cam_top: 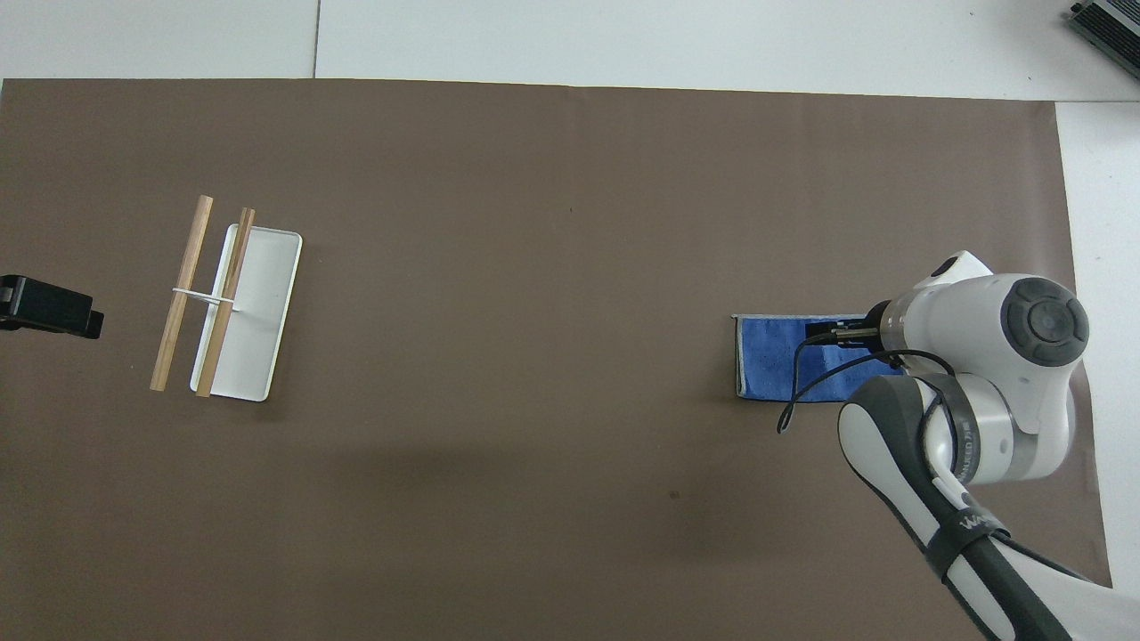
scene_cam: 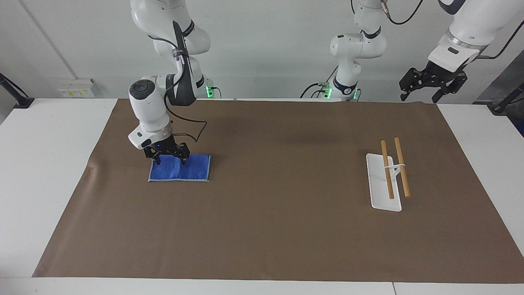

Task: Right arm passes towel to left arm to hang
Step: 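Reach the right gripper down onto the blue towel and close it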

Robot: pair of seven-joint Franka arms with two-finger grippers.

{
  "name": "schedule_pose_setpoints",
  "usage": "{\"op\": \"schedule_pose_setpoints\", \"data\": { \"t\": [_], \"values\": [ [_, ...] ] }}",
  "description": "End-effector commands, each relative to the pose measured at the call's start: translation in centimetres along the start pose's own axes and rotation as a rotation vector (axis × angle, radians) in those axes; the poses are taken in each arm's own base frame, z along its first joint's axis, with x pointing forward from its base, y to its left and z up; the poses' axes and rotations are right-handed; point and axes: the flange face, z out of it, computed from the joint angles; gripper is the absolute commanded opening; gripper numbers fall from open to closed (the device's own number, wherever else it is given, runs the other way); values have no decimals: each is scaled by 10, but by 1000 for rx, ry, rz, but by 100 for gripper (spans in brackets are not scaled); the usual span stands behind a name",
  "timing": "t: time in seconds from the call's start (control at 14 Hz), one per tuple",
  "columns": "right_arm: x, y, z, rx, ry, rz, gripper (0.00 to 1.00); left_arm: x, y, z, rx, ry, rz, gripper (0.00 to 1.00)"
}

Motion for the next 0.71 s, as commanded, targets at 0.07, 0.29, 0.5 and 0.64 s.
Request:
{"op": "schedule_pose_setpoints", "data": {
  "t": [0.07, 0.29, 0.5, 0.64],
  "values": [
    [-11, -9, 18, 18, 38, -30, 100, -9, -2, -2, -12, -5, 1, 100],
    [-16, -8, 27, 17, 40, -38, 100, -9, -2, -2, -12, -3, 1, 100],
    [-29, -5, 44, 16, 65, -41, 100, -9, -2, -2, -12, -5, 1, 100],
    [-29, -4, 44, 17, 60, -37, 100, -9, -2, -2, -12, -3, 1, 100]
  ]
}}
